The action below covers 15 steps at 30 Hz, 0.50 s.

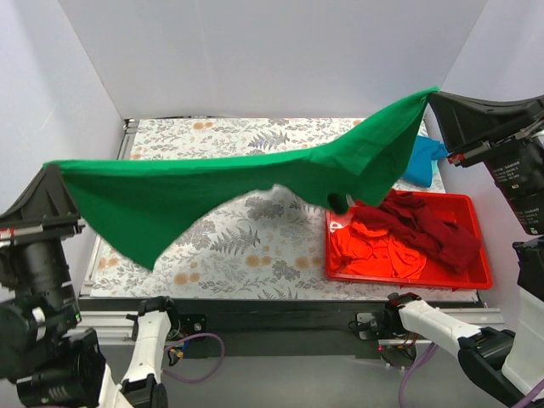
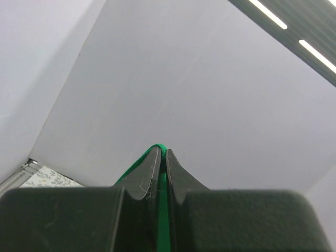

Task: Fold and stack the t-shirts
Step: Flatten the tshirt out

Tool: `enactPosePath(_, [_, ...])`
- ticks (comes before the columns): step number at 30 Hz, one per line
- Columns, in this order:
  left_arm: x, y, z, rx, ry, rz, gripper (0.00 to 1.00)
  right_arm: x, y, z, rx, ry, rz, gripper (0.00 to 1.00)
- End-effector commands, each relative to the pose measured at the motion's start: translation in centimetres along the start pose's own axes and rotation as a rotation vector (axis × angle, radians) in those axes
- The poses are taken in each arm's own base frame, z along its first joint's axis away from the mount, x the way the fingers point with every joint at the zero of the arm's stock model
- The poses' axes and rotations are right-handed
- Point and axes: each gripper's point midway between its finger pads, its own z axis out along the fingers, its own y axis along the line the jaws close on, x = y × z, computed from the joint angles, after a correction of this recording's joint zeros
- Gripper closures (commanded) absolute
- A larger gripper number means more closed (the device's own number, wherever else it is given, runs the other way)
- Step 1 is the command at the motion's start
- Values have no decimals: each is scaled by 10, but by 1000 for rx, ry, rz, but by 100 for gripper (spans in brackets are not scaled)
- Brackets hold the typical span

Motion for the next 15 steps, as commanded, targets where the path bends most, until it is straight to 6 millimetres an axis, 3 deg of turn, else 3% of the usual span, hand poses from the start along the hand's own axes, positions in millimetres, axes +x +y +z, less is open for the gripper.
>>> enactPosePath(1, [-14, 24, -7, -131, -52, 39, 100, -8, 5, -2, -13, -13, 13, 99])
enactPosePath(3, [-24, 24, -12, -129, -83, 43, 100, -13, 7, 2, -22, -19, 12, 99])
enactPosePath(6, [-18, 26, -5, -135, -67, 49, 100, -14, 6, 10, -21, -18, 13, 99])
enactPosePath(9, [13, 34, 19, -124, 11, 53, 100, 0, -3, 31, -10, 12, 16, 99])
enactPosePath(10, [39, 48, 32, -153, 70, 63, 100, 11, -8, 43, -6, 35, 19, 99])
enactPosePath(12, [61, 58, 47, -156, 109, 70, 100, 22, -14, 58, -4, 46, 21, 99])
enactPosePath(15, [127, 97, 77, -227, 243, 101, 100, 68, -35, 98, 11, 123, 21, 99])
